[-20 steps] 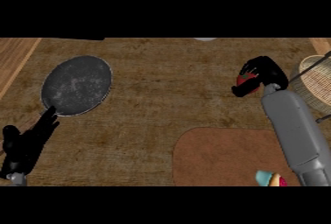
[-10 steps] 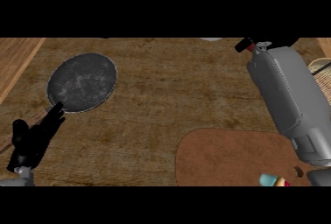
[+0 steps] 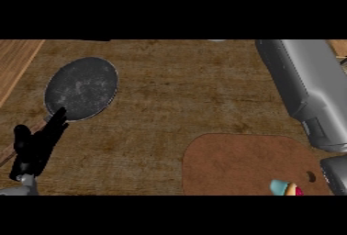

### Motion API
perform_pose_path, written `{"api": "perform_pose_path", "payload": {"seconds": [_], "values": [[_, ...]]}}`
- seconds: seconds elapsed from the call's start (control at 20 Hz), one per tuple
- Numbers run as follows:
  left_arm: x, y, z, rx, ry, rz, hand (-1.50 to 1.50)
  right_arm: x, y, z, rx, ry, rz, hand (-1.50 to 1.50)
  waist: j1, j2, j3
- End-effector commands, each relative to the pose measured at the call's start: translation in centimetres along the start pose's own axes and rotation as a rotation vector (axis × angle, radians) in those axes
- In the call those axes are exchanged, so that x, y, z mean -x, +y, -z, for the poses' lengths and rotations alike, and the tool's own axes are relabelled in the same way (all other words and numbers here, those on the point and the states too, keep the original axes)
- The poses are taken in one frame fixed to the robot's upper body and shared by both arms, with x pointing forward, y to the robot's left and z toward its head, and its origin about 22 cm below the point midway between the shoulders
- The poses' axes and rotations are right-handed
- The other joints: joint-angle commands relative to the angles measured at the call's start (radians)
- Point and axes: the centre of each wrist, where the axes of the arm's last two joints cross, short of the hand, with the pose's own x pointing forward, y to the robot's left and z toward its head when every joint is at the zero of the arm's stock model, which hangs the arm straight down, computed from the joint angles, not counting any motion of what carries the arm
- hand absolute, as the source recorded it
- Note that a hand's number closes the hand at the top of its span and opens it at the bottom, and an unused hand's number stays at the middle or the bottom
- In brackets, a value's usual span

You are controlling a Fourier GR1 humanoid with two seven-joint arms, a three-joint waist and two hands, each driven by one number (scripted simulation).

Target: Pick the tomato from the cutting board and place it in the tiered basket

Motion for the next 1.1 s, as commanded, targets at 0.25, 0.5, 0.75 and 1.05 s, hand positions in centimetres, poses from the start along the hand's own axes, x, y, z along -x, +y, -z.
{"api": "perform_pose_path", "payload": {"seconds": [0.25, 0.5, 0.75, 1.05], "values": [[1.1, 0.3, -0.5, -0.005, -0.006, 0.0, 0.0, 2.8, -0.8, 6.8, 0.125, 0.179, 0.048, 1.5, -0.01, 0.005, 0.002], [0.3, 0.4, -0.7, -0.004, 0.001, -0.02, 0.0, 5.9, 1.0, 9.0, 0.169, 0.167, 0.036, 1.5, -0.009, 0.003, 0.003], [-0.2, 1.4, -0.1, -0.017, -0.009, 0.01, 0.0, 7.9, -1.0, 12.1, 0.187, 0.199, 0.315, 1.5, -0.005, 0.011, 0.005], [0.1, 1.1, -0.3, -0.019, -0.006, 0.0, 0.0, 11.3, -1.2, 15.0, 0.201, 0.176, 0.32, 1.5, -0.01, 0.007, 0.005]]}}
